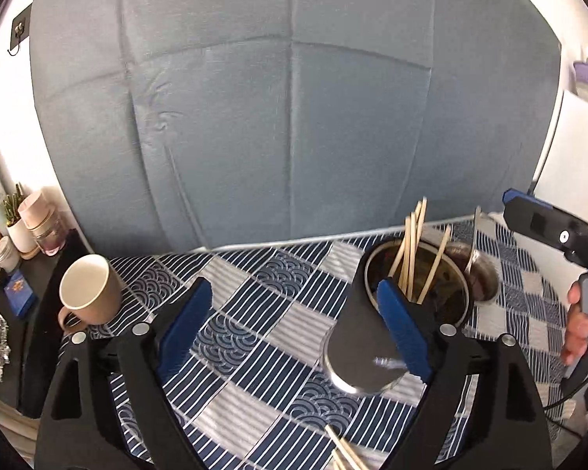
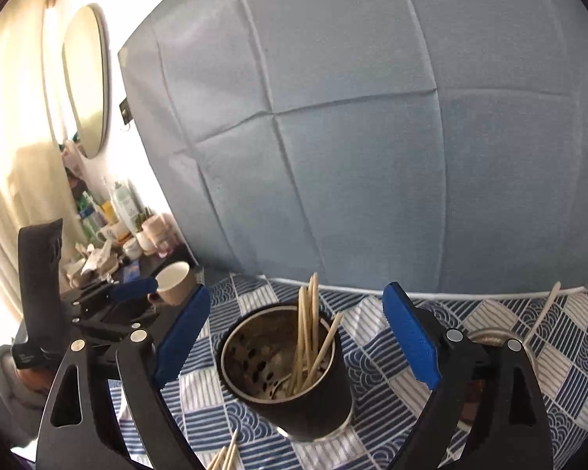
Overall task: Organize utensils
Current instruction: 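Move both tools back down toward the remaining chopsticks on the cloth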
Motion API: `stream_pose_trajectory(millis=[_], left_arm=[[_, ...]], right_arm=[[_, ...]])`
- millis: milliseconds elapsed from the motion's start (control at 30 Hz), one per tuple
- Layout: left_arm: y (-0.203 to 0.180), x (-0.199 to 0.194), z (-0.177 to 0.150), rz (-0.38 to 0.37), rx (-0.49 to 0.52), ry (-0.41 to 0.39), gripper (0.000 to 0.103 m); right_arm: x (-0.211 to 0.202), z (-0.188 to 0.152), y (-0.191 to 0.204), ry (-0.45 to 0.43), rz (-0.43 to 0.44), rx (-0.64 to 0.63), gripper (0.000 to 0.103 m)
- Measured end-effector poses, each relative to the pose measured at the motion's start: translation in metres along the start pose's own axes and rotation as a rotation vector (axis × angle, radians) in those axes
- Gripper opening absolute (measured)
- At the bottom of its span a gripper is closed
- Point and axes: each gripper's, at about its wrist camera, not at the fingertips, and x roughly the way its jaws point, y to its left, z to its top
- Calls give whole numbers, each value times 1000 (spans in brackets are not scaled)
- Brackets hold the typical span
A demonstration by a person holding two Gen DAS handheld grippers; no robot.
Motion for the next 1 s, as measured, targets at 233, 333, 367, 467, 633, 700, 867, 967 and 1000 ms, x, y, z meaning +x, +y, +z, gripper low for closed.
stream_pose_trajectory(millis=[233, 333, 367, 467, 633, 700, 867, 967, 1000], left_arm=[[-2, -5, -20, 36, 32, 75, 91], [-4, -4, -32, 36, 37, 109, 92], [-4, -4, -35, 36, 38, 119, 93], [-7, -2, -49, 43, 54, 155, 93], [-7, -4, -70, 54, 61, 203, 93], [-6, -3, -79, 51, 55, 225, 93], [-14, -3, -96, 51, 80, 270, 93], [-21, -4, -107, 71, 122, 285, 93], [-24, -4, -113, 75, 146, 296, 93]], right_arm=[[-4, -18, 7, 58, -5, 0, 86], [-6, -28, 12, 85, -10, -4, 86], [-7, -31, 12, 91, -10, -4, 86], [-10, -39, 17, 112, -13, -9, 86], [-14, -55, 22, 147, -13, -16, 86], [-15, -63, 23, 167, -11, -19, 86], [-15, -81, 26, 212, -11, -17, 86], [-13, -94, 30, 242, -8, -14, 86], [-12, -99, 32, 255, -9, -17, 86]])
